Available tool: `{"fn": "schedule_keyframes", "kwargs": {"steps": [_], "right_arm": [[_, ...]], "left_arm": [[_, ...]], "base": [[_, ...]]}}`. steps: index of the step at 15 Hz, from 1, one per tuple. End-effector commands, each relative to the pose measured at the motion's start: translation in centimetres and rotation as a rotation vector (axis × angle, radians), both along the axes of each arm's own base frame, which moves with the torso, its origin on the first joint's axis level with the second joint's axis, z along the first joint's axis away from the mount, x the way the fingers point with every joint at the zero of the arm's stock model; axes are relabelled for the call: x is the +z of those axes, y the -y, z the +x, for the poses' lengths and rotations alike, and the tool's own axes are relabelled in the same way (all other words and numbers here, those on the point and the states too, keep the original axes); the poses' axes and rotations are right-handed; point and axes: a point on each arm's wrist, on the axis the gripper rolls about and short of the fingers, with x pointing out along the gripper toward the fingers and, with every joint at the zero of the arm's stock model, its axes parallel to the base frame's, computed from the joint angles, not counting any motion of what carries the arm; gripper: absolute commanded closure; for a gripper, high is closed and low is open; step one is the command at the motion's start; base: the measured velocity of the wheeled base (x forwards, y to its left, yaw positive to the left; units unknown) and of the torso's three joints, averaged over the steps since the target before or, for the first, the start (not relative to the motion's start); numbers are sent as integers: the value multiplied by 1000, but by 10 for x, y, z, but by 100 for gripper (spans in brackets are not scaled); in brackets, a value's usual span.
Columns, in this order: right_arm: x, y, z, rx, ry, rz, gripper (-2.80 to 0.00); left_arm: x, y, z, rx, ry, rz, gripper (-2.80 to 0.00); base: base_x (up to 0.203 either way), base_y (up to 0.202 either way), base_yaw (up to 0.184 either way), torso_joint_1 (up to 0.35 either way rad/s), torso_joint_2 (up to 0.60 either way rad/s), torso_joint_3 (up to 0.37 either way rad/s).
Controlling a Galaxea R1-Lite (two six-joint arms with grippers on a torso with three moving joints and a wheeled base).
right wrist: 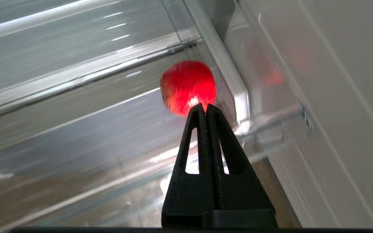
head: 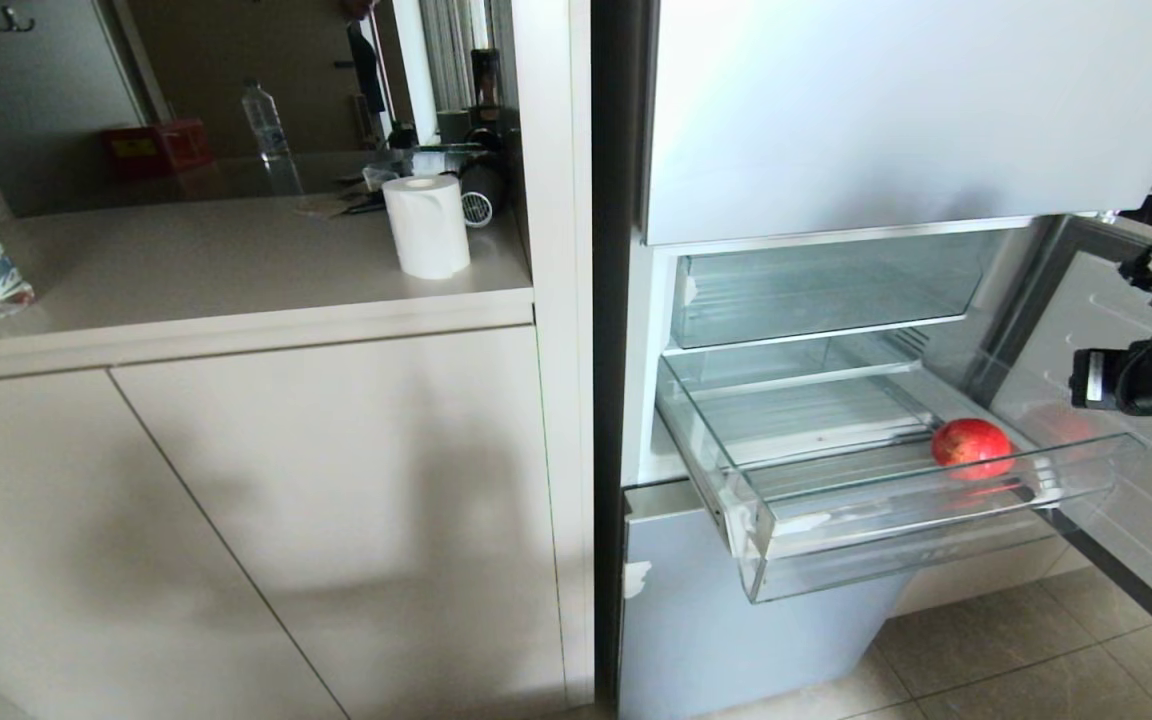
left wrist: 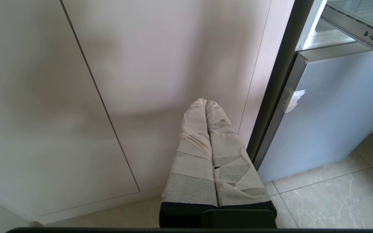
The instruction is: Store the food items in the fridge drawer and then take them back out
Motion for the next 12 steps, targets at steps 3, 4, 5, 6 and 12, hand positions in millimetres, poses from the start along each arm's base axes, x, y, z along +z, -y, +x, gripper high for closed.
{"fn": "schedule_keyframes", "kwargs": {"steps": [3, 4, 5, 6, 12], "right_arm": [[-8, -7, 51, 7, -82, -6, 0], [-8, -5, 59, 6, -97, 0, 0], [-9, -4, 66, 5, -119, 7, 0], [-10, -3, 73, 4, -143, 15, 0], [-27, 5, 103, -58, -273, 49, 0]], "left_arm": [[0, 0, 0, 1, -1, 0, 0], [0, 0, 0, 1, 0, 0, 0], [0, 0, 0, 1, 0, 0, 0], [0, 0, 0, 1, 0, 0, 0], [0, 0, 0, 1, 0, 0, 0]], "base": [[0, 0, 0, 0, 0, 0], [0, 0, 0, 0, 0, 0], [0, 0, 0, 0, 0, 0], [0, 0, 0, 0, 0, 0], [0, 0, 0, 0, 0, 0]]}}
